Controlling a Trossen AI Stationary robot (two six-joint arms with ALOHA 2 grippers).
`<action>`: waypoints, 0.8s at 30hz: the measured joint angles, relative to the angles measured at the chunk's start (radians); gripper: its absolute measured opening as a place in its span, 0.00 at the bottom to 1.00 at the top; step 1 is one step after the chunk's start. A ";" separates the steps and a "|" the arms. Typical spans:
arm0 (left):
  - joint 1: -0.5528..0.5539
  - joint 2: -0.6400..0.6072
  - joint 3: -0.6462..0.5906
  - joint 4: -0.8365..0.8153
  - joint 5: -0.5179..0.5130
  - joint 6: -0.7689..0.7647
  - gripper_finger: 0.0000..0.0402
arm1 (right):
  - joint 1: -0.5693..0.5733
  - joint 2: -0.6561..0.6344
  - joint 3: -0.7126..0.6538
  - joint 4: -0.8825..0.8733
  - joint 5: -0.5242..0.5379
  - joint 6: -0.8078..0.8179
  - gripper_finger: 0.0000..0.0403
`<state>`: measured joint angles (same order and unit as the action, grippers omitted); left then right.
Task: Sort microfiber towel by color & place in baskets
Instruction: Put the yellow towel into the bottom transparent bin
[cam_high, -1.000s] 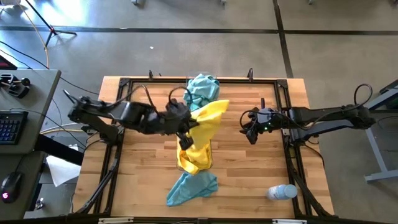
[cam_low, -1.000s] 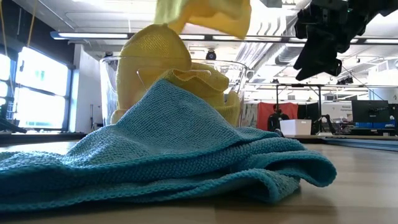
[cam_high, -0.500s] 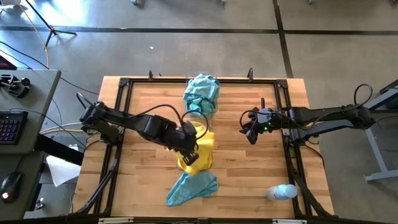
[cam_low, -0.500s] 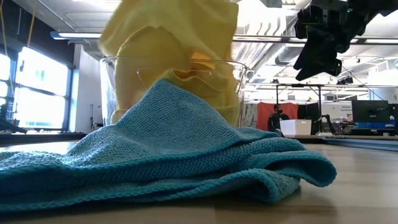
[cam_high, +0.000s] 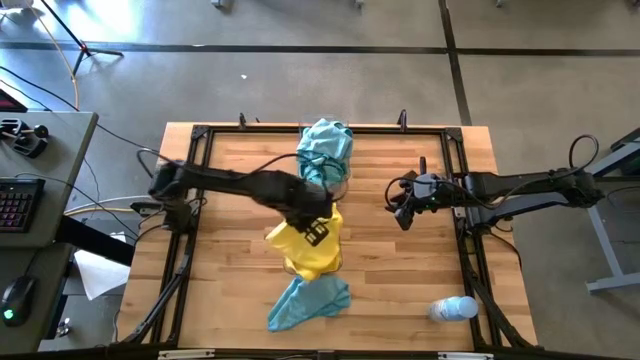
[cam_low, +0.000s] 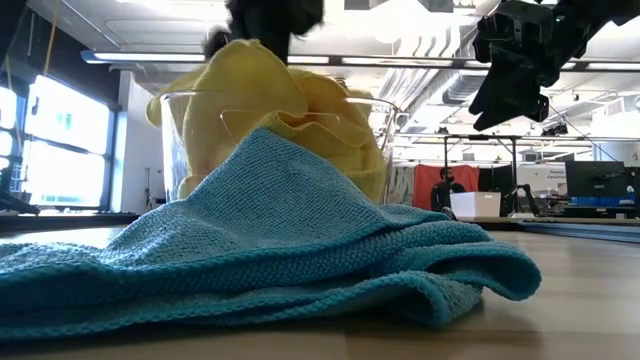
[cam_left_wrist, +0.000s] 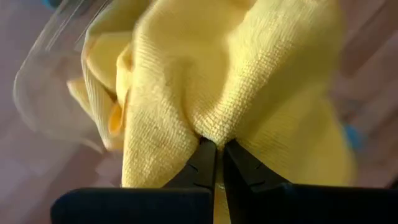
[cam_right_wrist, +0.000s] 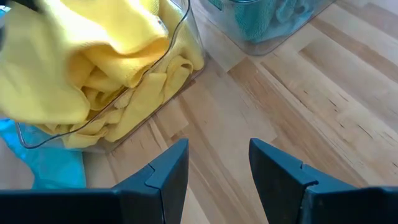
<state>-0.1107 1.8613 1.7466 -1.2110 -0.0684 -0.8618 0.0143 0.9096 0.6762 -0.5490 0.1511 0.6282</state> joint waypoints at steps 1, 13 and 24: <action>0.011 0.024 -0.001 -0.001 0.008 0.043 0.00 | 0.000 0.000 0.000 0.000 0.000 0.000 0.41; 0.004 0.262 0.001 0.016 -0.023 0.369 0.04 | 0.000 0.000 0.000 -0.010 0.000 0.000 0.41; 0.012 0.296 0.003 0.112 -0.067 0.340 0.26 | 0.000 0.000 0.000 -0.017 0.004 -0.023 0.41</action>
<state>-0.0982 2.1574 1.7496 -1.0992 -0.1352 -0.5219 0.0143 0.9096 0.6762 -0.5655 0.1555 0.6055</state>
